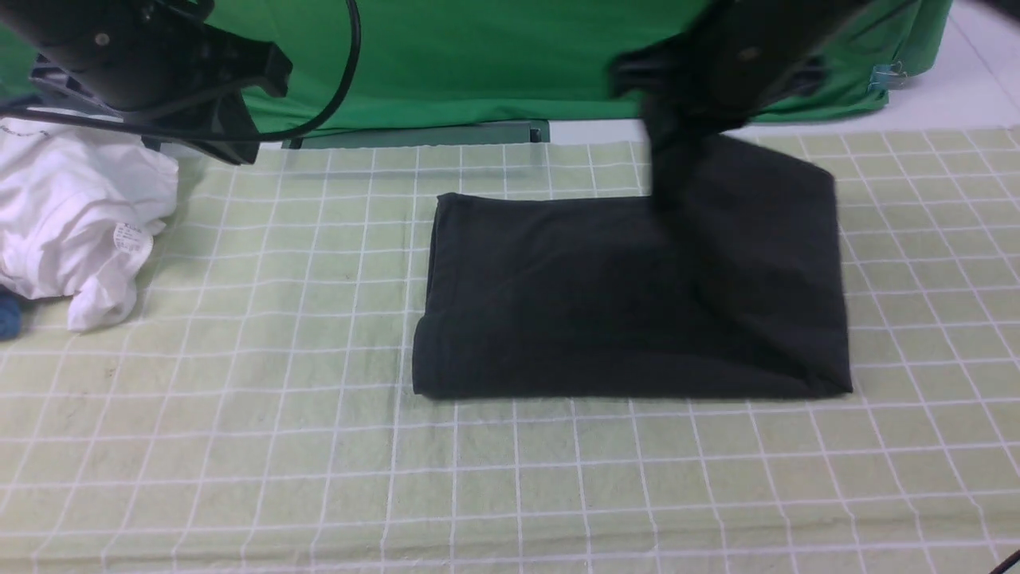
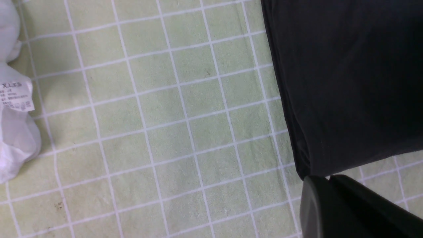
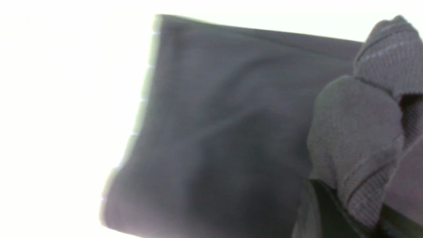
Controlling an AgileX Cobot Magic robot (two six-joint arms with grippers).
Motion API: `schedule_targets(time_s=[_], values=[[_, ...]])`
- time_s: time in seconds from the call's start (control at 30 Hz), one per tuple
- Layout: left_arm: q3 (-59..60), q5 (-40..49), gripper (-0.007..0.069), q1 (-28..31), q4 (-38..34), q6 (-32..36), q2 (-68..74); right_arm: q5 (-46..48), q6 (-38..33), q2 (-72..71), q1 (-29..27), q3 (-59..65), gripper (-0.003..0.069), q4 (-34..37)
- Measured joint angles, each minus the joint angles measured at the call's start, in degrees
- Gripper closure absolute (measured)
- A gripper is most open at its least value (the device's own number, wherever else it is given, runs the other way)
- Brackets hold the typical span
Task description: Fold a long-sleeved shirt over a green coffee tablecloth.
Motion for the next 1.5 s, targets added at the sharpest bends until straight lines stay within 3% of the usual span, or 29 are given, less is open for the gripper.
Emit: schedule_targets(time_s=[0.27,0.47,0.57,0.63,0.83,0.87,0.97,1.1,1.23,1.37,1.5], values=[[0.0,-0.06,0.0609,0.0,0.07,0.0,0.0,-13.11,3.57,8.08,8.58,0.04,0.0592,0.0],[0.37,-0.34,0.0609,0.0,0.12,-0.24,0.0,-22.87,3.69,12.41,11.01,0.11,0.0379,0.1],[0.49,-0.34,0.061,0.0,0.12,-0.31,0.0,-21.88,2.69,12.3,11.08,0.13,0.0285,0.1],[0.49,-0.34,0.061,0.0,0.12,-0.37,0.0,-17.77,-1.83,11.07,10.81,0.23,0.0232,0.1],[0.72,0.82,0.061,0.0,-0.12,-0.61,0.0,-0.42,-10.23,4.89,7.17,0.2,0.0224,-0.8],[1.6,0.79,0.061,0.0,-0.76,-0.86,-0.11,7.51,-11.95,2.27,5.4,0.2,0.0231,-2.52],[5.7,0.86,0.061,0.0,-4.01,-0.94,-0.21,14.12,-14.26,-1.91,2.29,1.49,0.0254,-6.68],[13.62,-0.08,0.061,0.0,-9.41,-0.64,-0.16,15.58,-14.8,-7.35,-1.04,5.83,0.0318,-9.29],[25.26,-8.44,0.0586,-1.53,-14.01,-0.64,-0.1,15.33,-15.29,-14.1,-4.42,16.99,0.0386,-10.3],[31.59,-18.26,0.0501,-5.19,-14.19,-0.64,-0.1,10.03,-15.96,-15.09,-6.48,26.0,0.0381,-10.3],[33.8,-26.65,0.0356,-8.53,-14.11,-0.64,0.52,3.25,-15.66,-13.42,-8.56,34.04,0.0305,-10.35]])
